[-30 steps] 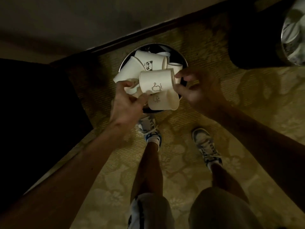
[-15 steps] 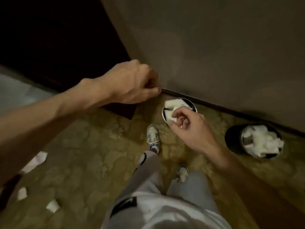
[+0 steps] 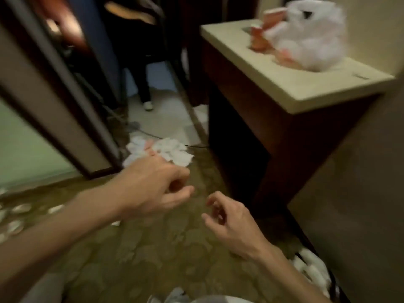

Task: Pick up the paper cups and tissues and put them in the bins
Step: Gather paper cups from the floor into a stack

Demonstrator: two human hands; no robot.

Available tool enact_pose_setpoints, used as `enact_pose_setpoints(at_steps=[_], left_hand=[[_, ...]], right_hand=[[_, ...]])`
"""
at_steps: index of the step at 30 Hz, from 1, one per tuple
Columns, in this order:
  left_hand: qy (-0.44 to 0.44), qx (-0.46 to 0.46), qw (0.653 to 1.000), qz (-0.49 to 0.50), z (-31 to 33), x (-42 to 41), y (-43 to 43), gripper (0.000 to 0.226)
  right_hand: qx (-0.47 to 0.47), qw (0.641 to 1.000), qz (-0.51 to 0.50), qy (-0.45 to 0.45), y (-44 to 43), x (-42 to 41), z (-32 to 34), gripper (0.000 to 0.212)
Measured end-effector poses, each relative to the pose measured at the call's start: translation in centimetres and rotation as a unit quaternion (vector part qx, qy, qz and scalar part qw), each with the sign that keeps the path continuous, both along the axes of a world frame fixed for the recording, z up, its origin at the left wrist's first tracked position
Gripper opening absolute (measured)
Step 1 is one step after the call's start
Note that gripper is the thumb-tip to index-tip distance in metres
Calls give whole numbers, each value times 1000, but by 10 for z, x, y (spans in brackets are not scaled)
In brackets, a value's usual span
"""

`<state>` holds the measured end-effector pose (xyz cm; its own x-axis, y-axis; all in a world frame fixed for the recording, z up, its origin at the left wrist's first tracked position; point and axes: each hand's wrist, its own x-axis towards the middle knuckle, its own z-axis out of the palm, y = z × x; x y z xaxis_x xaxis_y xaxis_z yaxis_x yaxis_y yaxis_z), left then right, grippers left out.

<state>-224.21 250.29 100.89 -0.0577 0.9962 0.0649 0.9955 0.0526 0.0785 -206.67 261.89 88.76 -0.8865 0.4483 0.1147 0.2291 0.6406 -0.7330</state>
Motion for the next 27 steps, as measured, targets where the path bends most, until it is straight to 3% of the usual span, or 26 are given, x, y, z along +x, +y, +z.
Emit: enact_pose_setpoints(at_steps=[7,12,21,27], left_hand=[[-51,-22,955,290,-58,-145,-193,43],[-142,-35,901,409,-90,-230,-279,40],[-263,-53,847,459,-184,-370,-288,37],[-349,-99,779,511,-268,-466,-264,32]], right_hand=[[-64,983,157,-74,-121,-196,-39,15],[-115,962,209,-133,-190,-307,-61,12],[-160,944,189,-220,-211,-435,-113,13],[-215,921,157,-286,-198,-531,-185,17]])
